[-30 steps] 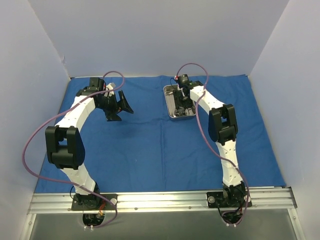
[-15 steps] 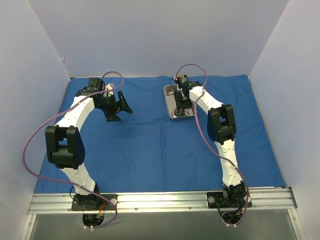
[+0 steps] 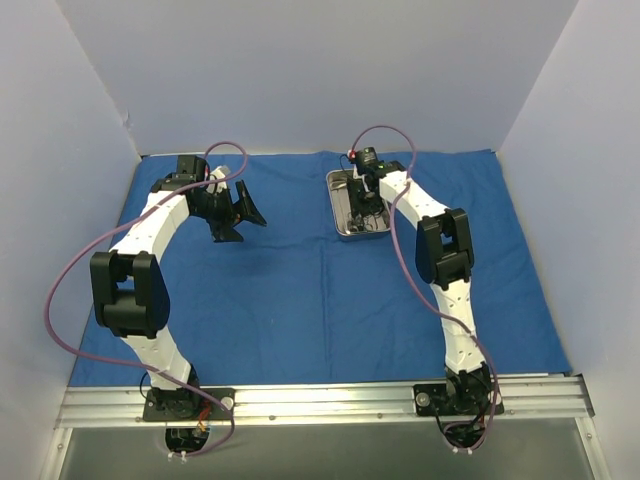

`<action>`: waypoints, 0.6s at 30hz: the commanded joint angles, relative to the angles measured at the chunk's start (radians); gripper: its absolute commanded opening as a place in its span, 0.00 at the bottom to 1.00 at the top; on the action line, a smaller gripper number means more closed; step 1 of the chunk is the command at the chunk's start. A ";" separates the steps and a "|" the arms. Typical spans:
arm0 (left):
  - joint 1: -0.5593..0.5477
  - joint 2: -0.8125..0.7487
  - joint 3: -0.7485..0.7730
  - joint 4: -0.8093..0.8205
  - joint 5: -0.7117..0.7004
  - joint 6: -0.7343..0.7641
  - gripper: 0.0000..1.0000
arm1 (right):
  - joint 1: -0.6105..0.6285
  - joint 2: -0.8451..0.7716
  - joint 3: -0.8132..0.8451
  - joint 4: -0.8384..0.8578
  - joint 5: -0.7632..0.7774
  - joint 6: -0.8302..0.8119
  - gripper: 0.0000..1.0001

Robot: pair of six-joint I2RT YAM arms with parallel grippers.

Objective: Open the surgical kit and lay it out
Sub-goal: Pick up the medical item from the container.

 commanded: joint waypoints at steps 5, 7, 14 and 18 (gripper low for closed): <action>0.005 0.005 0.068 0.053 0.052 -0.004 0.95 | -0.001 -0.190 -0.007 -0.012 -0.034 0.008 0.00; 0.005 0.009 0.069 0.067 0.066 -0.017 0.95 | -0.003 -0.223 -0.042 0.005 -0.039 0.004 0.00; 0.005 0.025 0.069 0.165 0.148 -0.122 0.95 | 0.040 -0.338 -0.139 0.025 -0.126 -0.035 0.00; -0.004 0.009 0.043 0.290 0.173 -0.215 0.94 | 0.082 -0.427 -0.222 0.062 -0.205 0.010 0.00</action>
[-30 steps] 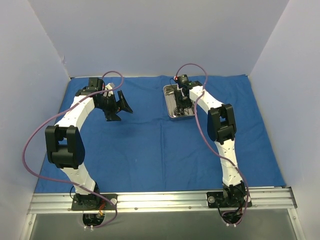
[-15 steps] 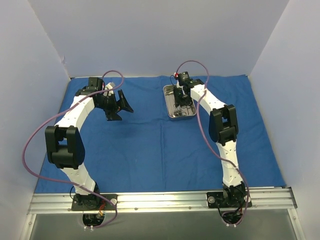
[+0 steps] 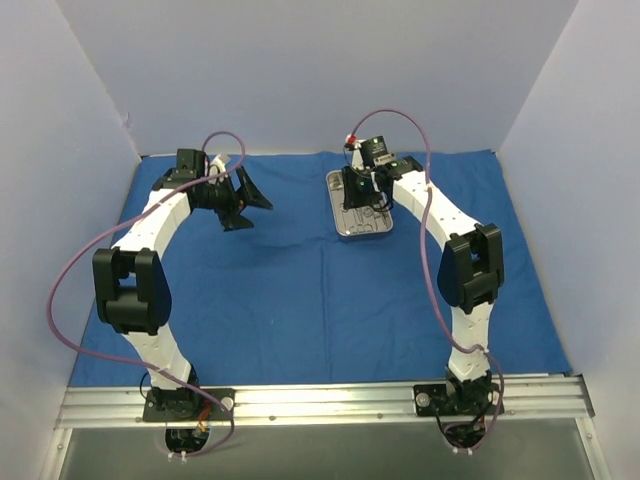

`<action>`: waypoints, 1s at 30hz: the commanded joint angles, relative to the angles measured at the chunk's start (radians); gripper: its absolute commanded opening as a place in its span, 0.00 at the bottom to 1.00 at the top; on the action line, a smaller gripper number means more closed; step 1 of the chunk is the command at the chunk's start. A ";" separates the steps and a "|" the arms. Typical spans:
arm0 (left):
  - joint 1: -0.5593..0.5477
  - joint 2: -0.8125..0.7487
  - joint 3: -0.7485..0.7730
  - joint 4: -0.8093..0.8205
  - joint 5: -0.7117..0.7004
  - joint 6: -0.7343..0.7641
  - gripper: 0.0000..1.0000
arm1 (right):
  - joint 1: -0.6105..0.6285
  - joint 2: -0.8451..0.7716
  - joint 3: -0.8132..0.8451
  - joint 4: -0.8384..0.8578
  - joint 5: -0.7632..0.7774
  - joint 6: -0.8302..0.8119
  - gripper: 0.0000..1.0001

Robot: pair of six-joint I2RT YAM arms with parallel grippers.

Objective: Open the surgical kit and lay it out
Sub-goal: Pick up the medical item from the container, then place the medical item in the surgical kit.

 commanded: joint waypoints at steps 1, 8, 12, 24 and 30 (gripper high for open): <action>-0.008 -0.026 0.001 0.179 0.058 -0.098 0.94 | 0.056 -0.139 -0.073 0.037 -0.108 0.037 0.00; -0.024 -0.045 -0.107 0.437 0.089 -0.273 0.88 | 0.187 -0.236 -0.205 0.164 -0.152 0.182 0.00; -0.059 -0.042 -0.120 0.503 0.071 -0.321 0.82 | 0.248 -0.242 -0.222 0.217 -0.152 0.255 0.00; -0.106 -0.083 -0.164 0.462 0.002 -0.318 0.71 | 0.302 -0.242 -0.222 0.234 -0.080 0.287 0.00; -0.131 -0.078 -0.154 0.432 -0.009 -0.307 0.63 | 0.303 -0.239 -0.225 0.238 -0.074 0.292 0.00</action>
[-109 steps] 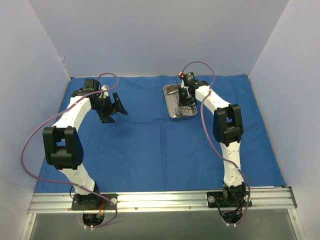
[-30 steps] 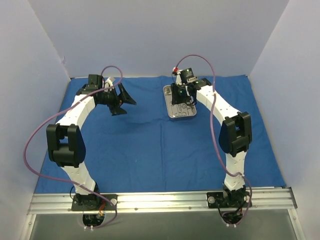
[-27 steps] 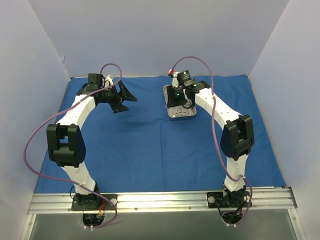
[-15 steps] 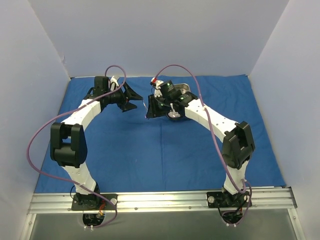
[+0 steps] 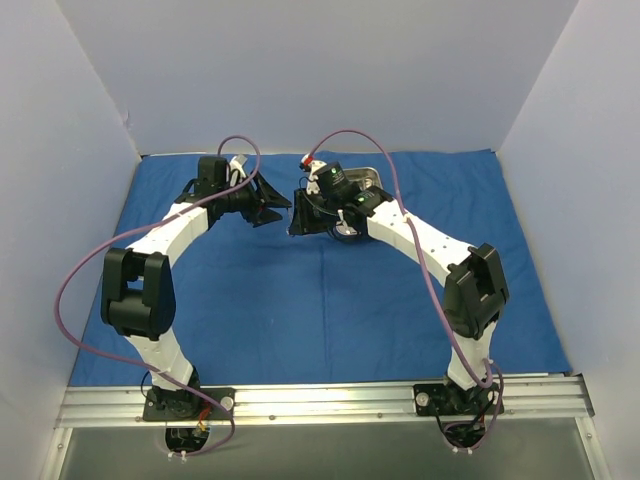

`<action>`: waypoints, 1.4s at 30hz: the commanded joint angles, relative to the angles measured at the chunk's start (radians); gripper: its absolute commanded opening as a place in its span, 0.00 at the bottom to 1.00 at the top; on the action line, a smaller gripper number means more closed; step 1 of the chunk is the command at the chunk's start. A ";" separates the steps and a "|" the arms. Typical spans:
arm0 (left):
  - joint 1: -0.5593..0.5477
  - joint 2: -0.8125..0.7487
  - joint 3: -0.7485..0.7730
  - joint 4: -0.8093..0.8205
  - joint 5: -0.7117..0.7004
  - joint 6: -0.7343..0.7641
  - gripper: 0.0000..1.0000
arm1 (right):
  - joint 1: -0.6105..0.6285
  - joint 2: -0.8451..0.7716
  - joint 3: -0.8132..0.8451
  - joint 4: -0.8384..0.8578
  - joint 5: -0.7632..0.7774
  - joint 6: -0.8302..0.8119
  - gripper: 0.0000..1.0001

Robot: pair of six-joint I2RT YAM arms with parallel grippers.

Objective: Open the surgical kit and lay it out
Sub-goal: Place the medical item in the surgical kit.

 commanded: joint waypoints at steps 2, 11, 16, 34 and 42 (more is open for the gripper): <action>-0.026 -0.043 0.016 -0.001 -0.015 0.013 0.61 | 0.008 -0.039 0.007 0.026 0.008 0.011 0.00; -0.060 -0.016 0.038 -0.021 -0.006 0.022 0.38 | 0.017 -0.036 0.012 0.025 0.006 0.003 0.00; -0.053 0.003 0.068 -0.075 0.020 0.111 0.02 | 0.017 -0.038 0.027 -0.012 0.003 -0.009 0.15; -0.059 -0.042 -0.193 -0.247 0.169 0.443 0.02 | -0.332 -0.028 0.196 -0.261 0.154 -0.095 0.79; -0.106 0.005 -0.264 -0.163 0.153 0.432 0.02 | -0.371 0.097 0.282 -0.273 0.137 -0.081 0.79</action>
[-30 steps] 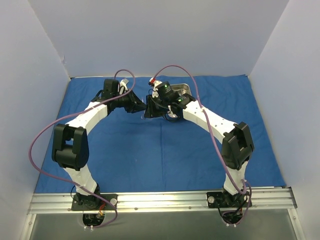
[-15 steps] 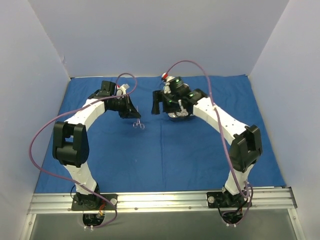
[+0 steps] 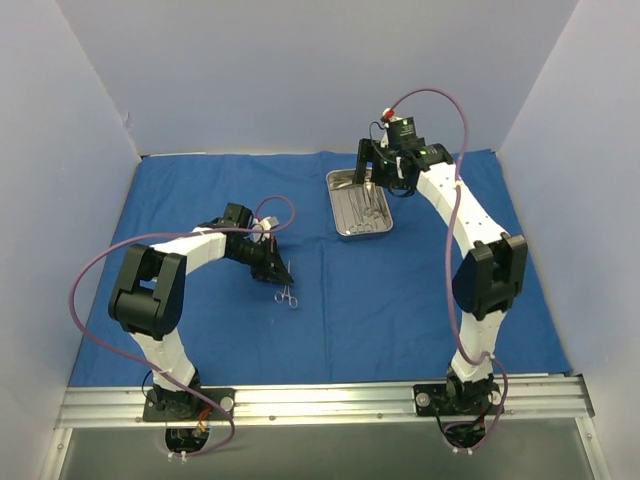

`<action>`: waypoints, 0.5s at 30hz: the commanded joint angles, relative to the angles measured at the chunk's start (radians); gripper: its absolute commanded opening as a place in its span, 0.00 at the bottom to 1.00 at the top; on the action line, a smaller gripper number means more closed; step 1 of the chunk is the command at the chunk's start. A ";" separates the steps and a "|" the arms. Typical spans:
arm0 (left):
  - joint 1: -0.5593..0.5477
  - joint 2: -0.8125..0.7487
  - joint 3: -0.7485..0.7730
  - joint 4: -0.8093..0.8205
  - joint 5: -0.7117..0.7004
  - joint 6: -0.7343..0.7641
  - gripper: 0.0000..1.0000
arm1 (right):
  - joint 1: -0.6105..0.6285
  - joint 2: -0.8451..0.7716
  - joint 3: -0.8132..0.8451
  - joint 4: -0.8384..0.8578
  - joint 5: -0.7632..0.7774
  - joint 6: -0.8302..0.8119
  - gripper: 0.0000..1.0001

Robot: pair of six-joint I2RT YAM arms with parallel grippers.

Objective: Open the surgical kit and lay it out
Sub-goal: Place the medical item in the surgical kit.

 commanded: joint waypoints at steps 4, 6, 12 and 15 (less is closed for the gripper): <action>-0.012 0.023 0.002 0.066 0.006 0.063 0.02 | -0.002 0.097 0.081 -0.038 -0.027 0.003 0.79; -0.012 0.034 0.000 0.046 -0.026 0.081 0.02 | -0.003 0.126 0.126 -0.045 -0.029 0.004 0.79; -0.015 0.068 -0.014 0.078 -0.049 0.060 0.02 | -0.009 0.174 0.186 -0.051 -0.029 0.000 0.79; -0.014 0.080 -0.024 0.100 -0.058 0.052 0.02 | -0.009 0.183 0.178 -0.051 -0.040 0.000 0.79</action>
